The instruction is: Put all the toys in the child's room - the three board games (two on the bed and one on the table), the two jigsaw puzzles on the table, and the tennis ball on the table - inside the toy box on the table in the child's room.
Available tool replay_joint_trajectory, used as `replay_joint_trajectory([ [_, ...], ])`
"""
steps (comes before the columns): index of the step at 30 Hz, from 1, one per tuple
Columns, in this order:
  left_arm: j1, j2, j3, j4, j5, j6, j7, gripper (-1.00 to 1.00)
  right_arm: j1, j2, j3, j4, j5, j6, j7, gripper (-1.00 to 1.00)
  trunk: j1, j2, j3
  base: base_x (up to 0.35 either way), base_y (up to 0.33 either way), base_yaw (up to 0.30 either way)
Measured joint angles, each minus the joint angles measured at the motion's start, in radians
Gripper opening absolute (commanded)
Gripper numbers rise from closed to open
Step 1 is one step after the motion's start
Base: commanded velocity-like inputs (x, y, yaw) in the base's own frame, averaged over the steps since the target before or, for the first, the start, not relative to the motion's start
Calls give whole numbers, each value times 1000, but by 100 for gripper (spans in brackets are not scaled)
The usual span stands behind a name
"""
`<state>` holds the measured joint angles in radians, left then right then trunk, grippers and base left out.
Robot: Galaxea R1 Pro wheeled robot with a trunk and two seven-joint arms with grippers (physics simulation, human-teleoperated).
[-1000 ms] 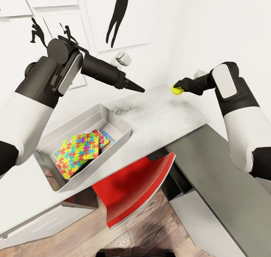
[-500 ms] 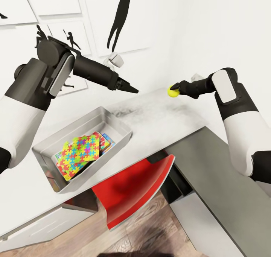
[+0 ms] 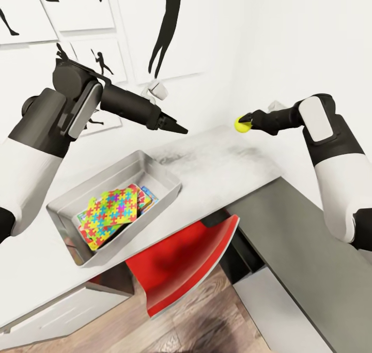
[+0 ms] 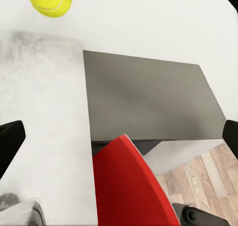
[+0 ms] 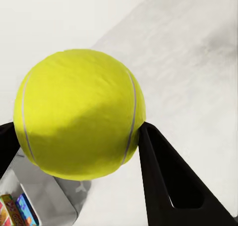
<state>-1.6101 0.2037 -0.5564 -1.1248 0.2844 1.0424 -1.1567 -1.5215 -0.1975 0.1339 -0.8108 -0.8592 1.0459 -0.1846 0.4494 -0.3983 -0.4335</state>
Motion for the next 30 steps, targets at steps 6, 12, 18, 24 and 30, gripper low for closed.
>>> replay_joint_trajectory([
  [6, 61, 88, 8, -96, 19, 0, -23, 100, 8, -25, 0, 6, 1, 0, 97, -100, 0, 0, 10, 0, 0, 0],
  [12, 109, 164, 12, -118, 93, -1, -60, 100, 124, -55, 1, 0, -17, -1, 267, -100, 0, 0, 20, 0, 0, 0],
  [18, 156, 203, 14, -122, 130, -1, -66, 100, 177, -79, 2, 0, -17, 0, 461, -100, 0, 0, 30, 0, 0, 0],
  [24, 182, 204, 14, -122, 133, -1, -66, 100, 219, -83, 2, -2, -15, 0, 549, -100, 0, 0, 40, 0, 0, 0],
  [30, 206, 204, 14, -122, 128, -1, -66, 100, 229, -84, 2, -1, -14, -3, 562, -100, 0, 0, 50, 0, 0, 0],
])
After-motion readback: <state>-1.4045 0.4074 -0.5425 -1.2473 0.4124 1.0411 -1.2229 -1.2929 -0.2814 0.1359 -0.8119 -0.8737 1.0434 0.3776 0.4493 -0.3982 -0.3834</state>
